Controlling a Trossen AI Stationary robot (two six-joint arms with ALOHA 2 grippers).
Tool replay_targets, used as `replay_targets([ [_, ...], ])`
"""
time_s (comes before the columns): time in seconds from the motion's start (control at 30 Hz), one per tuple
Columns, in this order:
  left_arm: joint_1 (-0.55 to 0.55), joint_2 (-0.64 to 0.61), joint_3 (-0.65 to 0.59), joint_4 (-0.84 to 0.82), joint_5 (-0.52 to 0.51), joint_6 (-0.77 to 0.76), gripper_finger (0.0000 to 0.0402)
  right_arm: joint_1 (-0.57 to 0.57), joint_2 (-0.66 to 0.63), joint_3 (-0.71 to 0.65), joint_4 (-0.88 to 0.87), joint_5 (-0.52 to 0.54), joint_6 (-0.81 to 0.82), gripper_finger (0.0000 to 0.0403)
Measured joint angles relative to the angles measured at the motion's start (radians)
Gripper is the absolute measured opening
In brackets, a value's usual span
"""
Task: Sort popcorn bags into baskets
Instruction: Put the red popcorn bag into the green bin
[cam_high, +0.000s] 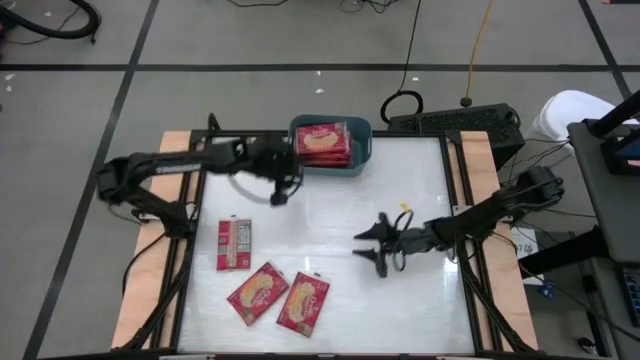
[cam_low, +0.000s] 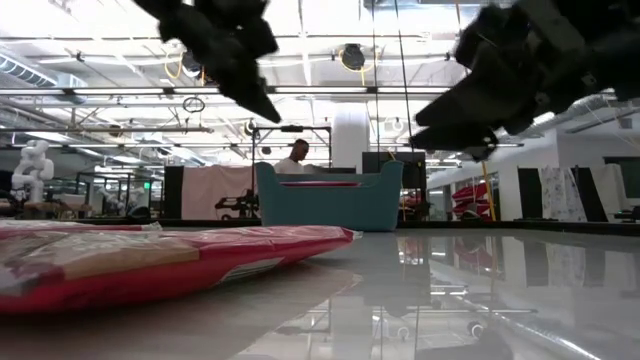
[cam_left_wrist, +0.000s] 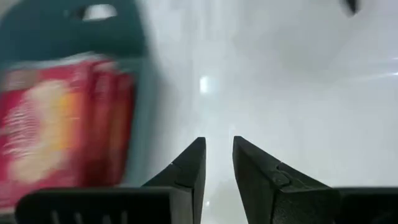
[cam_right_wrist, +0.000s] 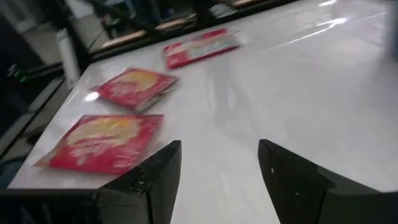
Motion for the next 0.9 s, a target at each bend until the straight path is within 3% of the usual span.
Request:
replay_targets([
  [0.3, -0.233, -0.19, -0.355, 0.178, 0.003, -0.14, 0.0085, 0.062, 0.31, 0.385, -0.291, -0.168, -0.08, 0.0205],
  [0.6, -0.393, -0.202, -0.551, 0.504, -0.066, -0.262, 0.0085, 0.095, 0.506, 0.533, -0.301, -0.184, -0.195, 0.0205],
  [0.7, -0.42, -0.202, -0.591, 0.612, -0.069, -0.291, 0.0085, 0.094, 0.546, 0.539, -0.281, -0.117, -0.208, 0.0205],
  [0.9, -0.455, -0.202, -0.625, 0.728, -0.07, -0.324, 0.0085, 0.048, 0.568, 0.539, -0.279, 0.122, -0.243, 0.0205],
])
